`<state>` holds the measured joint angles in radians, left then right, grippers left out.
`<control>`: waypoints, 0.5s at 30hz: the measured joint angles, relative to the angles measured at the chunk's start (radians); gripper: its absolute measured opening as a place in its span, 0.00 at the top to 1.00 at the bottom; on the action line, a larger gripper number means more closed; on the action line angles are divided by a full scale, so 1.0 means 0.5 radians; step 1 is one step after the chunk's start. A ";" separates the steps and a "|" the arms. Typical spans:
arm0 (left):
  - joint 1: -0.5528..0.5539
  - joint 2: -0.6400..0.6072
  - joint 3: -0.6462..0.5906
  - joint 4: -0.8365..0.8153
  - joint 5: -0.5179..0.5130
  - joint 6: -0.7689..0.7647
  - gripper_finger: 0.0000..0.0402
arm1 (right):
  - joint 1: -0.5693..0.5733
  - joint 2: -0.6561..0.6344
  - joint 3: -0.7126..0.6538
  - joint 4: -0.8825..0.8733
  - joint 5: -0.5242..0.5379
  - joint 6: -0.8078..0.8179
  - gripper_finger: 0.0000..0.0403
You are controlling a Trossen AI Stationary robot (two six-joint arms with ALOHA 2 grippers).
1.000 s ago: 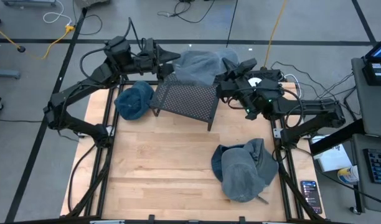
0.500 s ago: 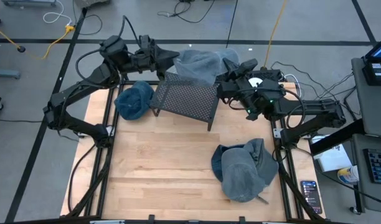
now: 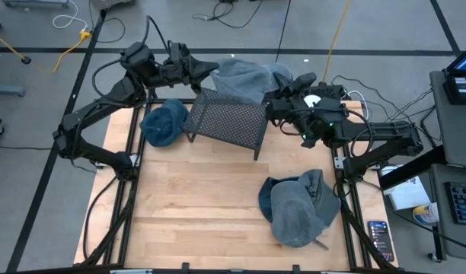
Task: Pick & Place hat
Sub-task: Put the left gray cap on the shelf
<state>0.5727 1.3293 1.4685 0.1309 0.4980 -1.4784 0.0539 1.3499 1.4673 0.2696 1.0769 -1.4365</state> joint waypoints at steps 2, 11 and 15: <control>0.016 -0.001 0.000 0.030 0.003 -0.025 0.98 | 0.043 -0.002 0.000 -0.062 0.004 0.076 0.79; 0.101 -0.002 0.001 0.108 0.164 -0.095 0.99 | 0.284 -0.002 0.000 -0.357 0.061 0.575 0.33; 0.151 -0.002 0.001 0.109 0.242 -0.090 0.99 | 0.383 -0.002 0.000 -0.369 0.197 0.907 0.14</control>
<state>0.6479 1.3285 1.4689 0.1856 0.6192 -1.5234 0.2454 1.3487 1.4673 0.0852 1.1751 -0.9832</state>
